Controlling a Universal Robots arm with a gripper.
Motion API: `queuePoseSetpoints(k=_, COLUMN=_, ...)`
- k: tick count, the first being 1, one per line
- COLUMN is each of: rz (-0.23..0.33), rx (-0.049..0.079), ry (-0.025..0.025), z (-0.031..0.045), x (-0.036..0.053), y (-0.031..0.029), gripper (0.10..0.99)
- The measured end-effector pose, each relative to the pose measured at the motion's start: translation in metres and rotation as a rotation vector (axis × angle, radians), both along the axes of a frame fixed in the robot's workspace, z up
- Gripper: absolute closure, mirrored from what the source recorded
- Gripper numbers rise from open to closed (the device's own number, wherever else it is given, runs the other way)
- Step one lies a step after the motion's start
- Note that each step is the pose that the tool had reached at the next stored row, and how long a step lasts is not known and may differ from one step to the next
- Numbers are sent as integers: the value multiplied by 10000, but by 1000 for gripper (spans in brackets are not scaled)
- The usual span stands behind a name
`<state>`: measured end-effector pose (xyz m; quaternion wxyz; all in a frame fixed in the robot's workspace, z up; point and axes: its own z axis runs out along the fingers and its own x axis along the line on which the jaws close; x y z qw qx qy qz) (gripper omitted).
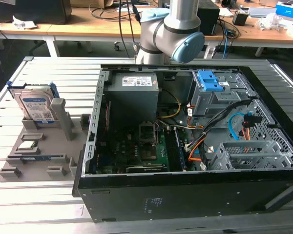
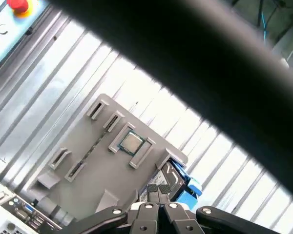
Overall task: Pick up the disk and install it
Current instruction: 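Pick up the disk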
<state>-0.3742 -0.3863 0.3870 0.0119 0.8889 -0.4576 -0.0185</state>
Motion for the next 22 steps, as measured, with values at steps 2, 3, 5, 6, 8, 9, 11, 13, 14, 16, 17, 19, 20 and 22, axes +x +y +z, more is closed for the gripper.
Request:
queuePoseSetpoints(k=2, rz=-324, rx=-5, ry=1, z=-1, x=0, y=0, gripper=980)
queuePoseSetpoints(k=3, rz=-725, rx=-10, ry=0, z=-2, x=0, y=0, gripper=980)
queuePoseSetpoints(k=5, rz=-1079, rx=-17, ry=0, z=-3, x=0, y=0, gripper=980)
queuePoseSetpoints(k=6, rz=-1344, rx=-23, ry=0, z=-3, x=0, y=0, gripper=980)
queuePoseSetpoints(k=8, rz=-1931, rx=-33, ry=0, z=-4, x=0, y=0, gripper=980)
queuePoseSetpoints(k=9, rz=-2061, rx=-34, ry=0, z=-4, x=0, y=0, gripper=980)
queuePoseSetpoints(k=11, rz=-2472, rx=-39, ry=1, z=-4, x=0, y=0, gripper=980)
queuePoseSetpoints(k=13, rz=-2889, rx=-46, ry=0, z=-5, x=0, y=0, gripper=980)
queuePoseSetpoints(k=14, rz=-3054, rx=-48, ry=0, z=-6, x=0, y=0, gripper=980)
queuePoseSetpoints(k=16, rz=-3478, rx=-56, ry=0, z=-6, x=0, y=0, gripper=980)
queuePoseSetpoints(k=17, rz=-3852, rx=-61, ry=0, z=-7, x=0, y=0, gripper=980)
queuePoseSetpoints(k=19, rz=-4570, rx=-69, ry=1, z=-9, x=0, y=0, gripper=980)
queuePoseSetpoints(k=20, rz=-4835, rx=-72, ry=2, z=-10, x=0, y=0, gripper=980)
queuePoseSetpoints(k=22, rz=-5418, rx=-79, ry=2, z=-11, x=0, y=0, gripper=980)
